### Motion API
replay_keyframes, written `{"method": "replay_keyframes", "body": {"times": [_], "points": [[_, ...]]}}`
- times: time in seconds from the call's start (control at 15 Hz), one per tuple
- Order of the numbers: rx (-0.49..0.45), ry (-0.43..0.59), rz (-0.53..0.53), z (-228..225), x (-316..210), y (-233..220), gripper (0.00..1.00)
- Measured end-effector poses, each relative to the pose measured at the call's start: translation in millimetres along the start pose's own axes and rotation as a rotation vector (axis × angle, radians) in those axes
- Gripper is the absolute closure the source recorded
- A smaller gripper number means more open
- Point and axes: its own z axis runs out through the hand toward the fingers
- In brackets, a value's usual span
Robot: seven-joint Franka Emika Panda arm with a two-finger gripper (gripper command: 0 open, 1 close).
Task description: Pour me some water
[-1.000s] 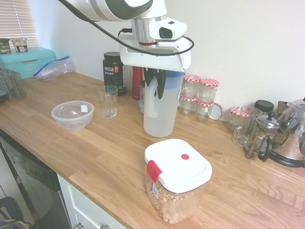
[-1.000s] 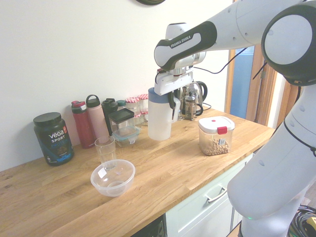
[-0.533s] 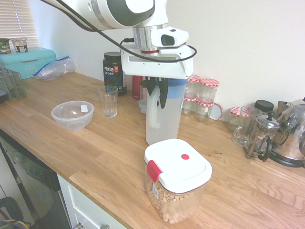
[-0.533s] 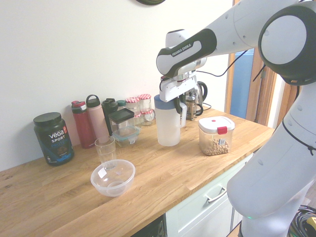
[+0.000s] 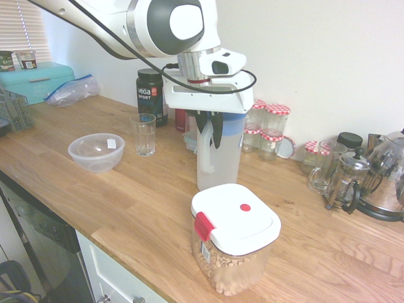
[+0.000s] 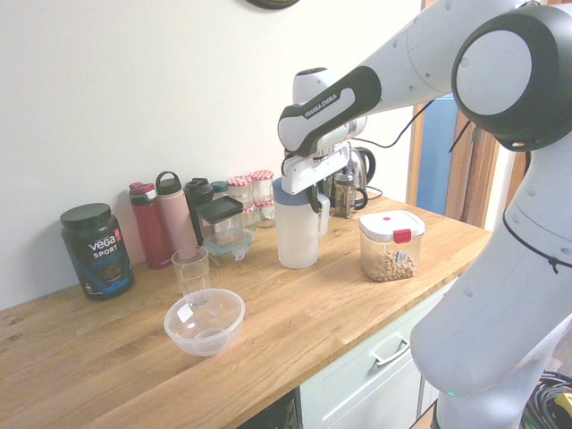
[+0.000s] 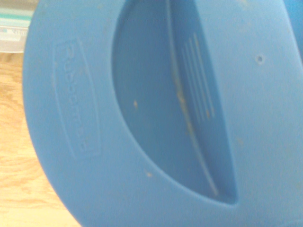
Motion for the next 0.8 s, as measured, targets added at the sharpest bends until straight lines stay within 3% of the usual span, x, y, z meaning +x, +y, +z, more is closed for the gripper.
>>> {"method": "replay_keyframes", "body": {"times": [0.47,0.8], "points": [[-0.006,-0.007,0.011,-3,0,6,0.00],[-0.071,-0.141,0.013,-35,-31,27,0.00]]}}
